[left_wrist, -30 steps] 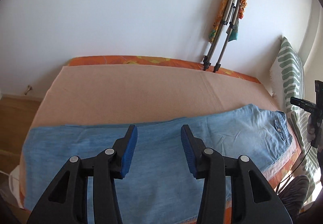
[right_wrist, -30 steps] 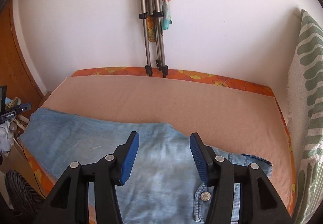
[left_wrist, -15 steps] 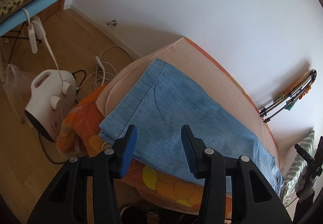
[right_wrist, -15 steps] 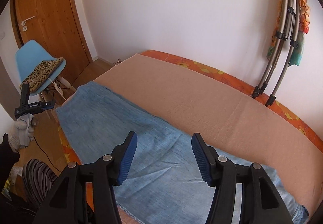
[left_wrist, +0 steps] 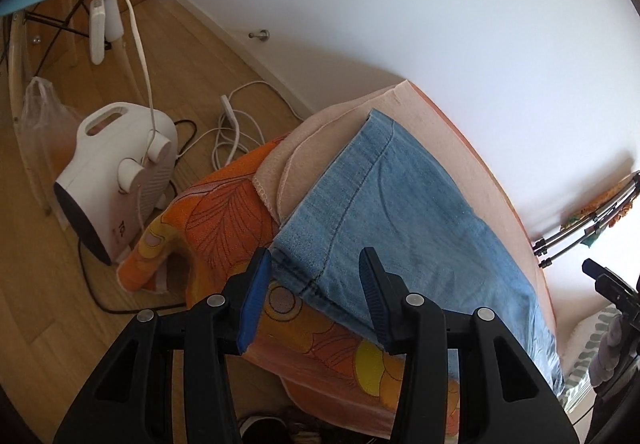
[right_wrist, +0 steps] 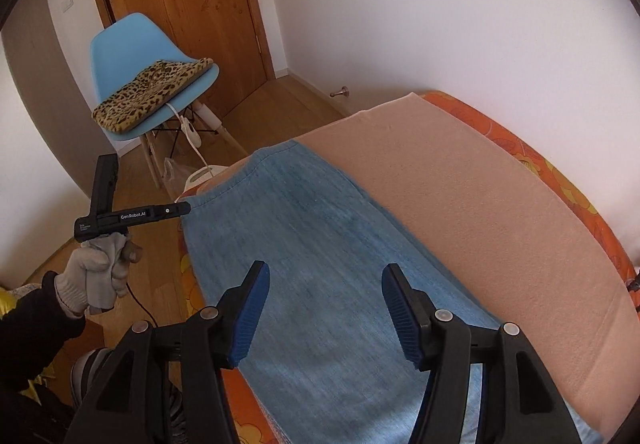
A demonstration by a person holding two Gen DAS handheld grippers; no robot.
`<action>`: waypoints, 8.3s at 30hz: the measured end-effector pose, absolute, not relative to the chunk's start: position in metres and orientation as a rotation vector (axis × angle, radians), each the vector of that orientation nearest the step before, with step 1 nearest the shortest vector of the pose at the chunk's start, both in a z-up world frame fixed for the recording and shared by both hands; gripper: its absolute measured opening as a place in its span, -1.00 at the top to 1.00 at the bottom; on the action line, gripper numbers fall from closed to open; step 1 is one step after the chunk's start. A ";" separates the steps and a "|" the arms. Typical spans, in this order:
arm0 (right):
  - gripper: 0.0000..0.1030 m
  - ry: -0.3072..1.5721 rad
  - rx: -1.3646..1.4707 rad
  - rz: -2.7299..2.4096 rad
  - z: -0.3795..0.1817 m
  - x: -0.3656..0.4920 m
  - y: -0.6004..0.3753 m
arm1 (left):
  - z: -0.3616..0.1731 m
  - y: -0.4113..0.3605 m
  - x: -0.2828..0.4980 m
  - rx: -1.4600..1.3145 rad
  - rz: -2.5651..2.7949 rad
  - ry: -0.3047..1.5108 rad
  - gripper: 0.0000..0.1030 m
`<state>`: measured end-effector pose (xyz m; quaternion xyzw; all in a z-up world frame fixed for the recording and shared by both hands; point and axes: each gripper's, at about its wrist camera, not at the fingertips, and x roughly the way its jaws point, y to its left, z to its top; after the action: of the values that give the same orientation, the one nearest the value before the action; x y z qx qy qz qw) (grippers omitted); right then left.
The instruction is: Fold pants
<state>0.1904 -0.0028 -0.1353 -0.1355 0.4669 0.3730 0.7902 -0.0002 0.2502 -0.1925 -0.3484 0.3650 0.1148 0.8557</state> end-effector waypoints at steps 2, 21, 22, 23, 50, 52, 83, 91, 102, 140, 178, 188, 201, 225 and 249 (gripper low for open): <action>-0.18 1.012 -0.305 0.850 -0.139 0.192 0.024 | -0.196 0.250 -0.005 -0.731 0.262 0.755 0.14; -0.18 1.316 -0.264 0.981 -0.220 0.230 0.223 | -0.189 0.244 -0.013 -0.693 0.182 0.590 0.82; -0.18 1.338 -0.254 0.978 -0.226 0.233 0.233 | -0.188 0.243 -0.012 -0.688 0.173 0.587 0.82; -0.19 1.361 -0.248 0.969 -0.233 0.235 0.242 | -0.188 0.241 -0.011 -0.684 0.165 0.584 0.82; 0.94 1.535 -0.327 0.847 -0.294 0.240 0.291 | -0.211 0.253 -0.006 -0.717 0.240 0.586 -0.02; 0.95 1.534 -0.322 0.849 -0.294 0.240 0.289 | -0.212 0.256 -0.009 -0.742 0.250 0.574 -0.02; 0.55 1.501 -0.508 0.784 -0.290 0.249 0.291 | -0.181 0.199 0.004 -0.534 0.121 0.531 0.80; 0.92 1.544 -0.342 0.783 -0.288 0.263 0.265 | -0.176 0.188 -0.005 -0.518 0.164 0.539 -0.06; 0.92 1.548 -0.265 0.806 -0.276 0.267 0.252 | -0.180 0.202 0.018 -0.525 0.156 0.565 0.81; 0.75 1.402 -0.267 0.707 -0.218 0.316 0.158 | -0.104 0.089 0.061 -0.068 -0.255 0.586 0.84; 0.83 1.109 0.226 0.259 -0.136 0.170 -0.385 | -0.074 -0.298 0.050 0.020 -0.890 0.645 0.84; 0.86 1.073 0.286 0.130 -0.131 0.123 -0.496 | -0.074 -0.381 0.045 0.047 -1.031 0.662 0.84; 0.87 1.061 0.319 0.017 -0.135 0.080 -0.598 | -0.088 -0.467 0.035 0.087 -1.164 0.688 0.84; 0.26 1.047 0.328 -0.161 -0.140 0.046 -0.653 | -0.111 -0.492 0.029 0.188 -1.189 0.807 0.24; 0.21 0.976 0.096 0.208 -0.118 0.074 -0.423 | -0.126 -0.197 0.068 0.005 -0.488 0.863 0.24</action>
<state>0.0741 -0.4232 -0.1180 0.0462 0.4679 0.0996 0.8769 0.0676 -0.1967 -0.1258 0.0023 0.4138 -0.2343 0.8797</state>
